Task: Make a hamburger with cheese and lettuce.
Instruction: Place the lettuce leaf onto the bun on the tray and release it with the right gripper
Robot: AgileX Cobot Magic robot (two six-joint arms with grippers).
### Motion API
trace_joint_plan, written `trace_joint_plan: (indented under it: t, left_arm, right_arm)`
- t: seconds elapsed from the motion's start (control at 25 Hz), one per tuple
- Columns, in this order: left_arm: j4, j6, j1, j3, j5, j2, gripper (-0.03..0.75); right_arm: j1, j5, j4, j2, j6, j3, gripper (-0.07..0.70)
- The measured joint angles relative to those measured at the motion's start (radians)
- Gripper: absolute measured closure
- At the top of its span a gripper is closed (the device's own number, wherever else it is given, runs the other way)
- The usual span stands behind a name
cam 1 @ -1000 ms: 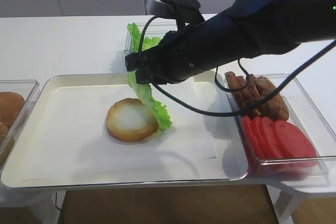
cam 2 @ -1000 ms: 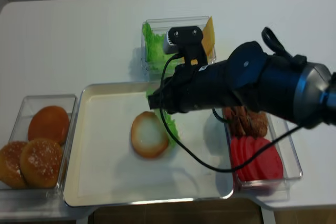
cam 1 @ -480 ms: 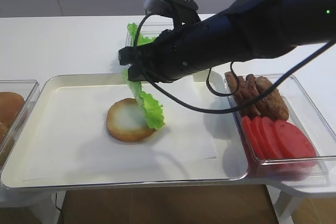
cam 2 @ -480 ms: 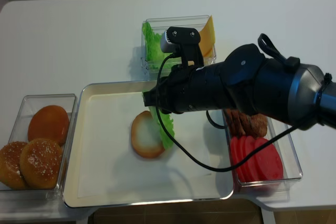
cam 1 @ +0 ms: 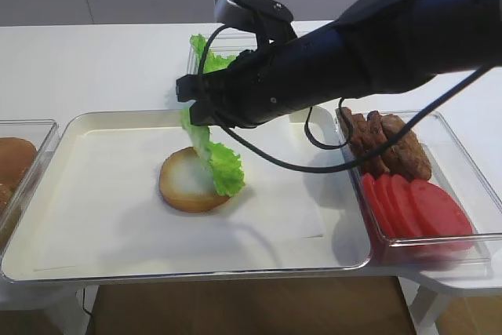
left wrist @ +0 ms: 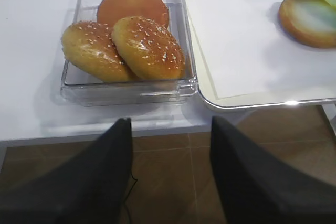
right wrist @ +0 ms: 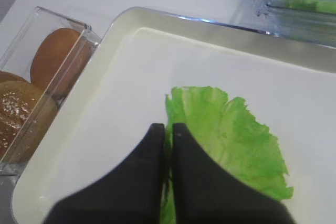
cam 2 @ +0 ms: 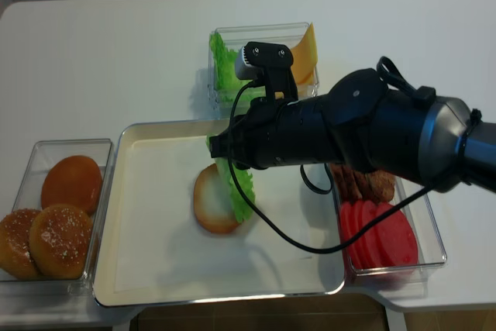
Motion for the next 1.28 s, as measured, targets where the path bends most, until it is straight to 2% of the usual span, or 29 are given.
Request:
trace_joint_plan:
  t: [0.32,0.76,1.0,1.12,1.28]
  left_arm:
    - [0.000,0.000,0.000,0.000,0.000,0.000,0.354]
    - [0.000,0.000,0.000,0.000,0.000,0.000,0.354]
    - [0.000,0.000,0.000,0.000,0.000,0.000,0.354]
    - [0.000,0.000,0.000,0.000,0.000,0.000,0.354]
    - [0.000,0.000,0.000,0.000,0.000,0.000,0.354]
  right_arm:
    - [0.000,0.000,0.039,0.006,-0.019,0.000,0.595]
    - [0.000,0.026,0.043,0.006,-0.027,0.000,0.427]
    - [0.000,0.029,0.043,0.006,-0.039,0.000,0.402]
    - [0.000,0.014,0.043,0.006,-0.048,0.000,0.400]
    - [0.000,-0.040,0.008,0.004,-0.046,0.000,0.400]
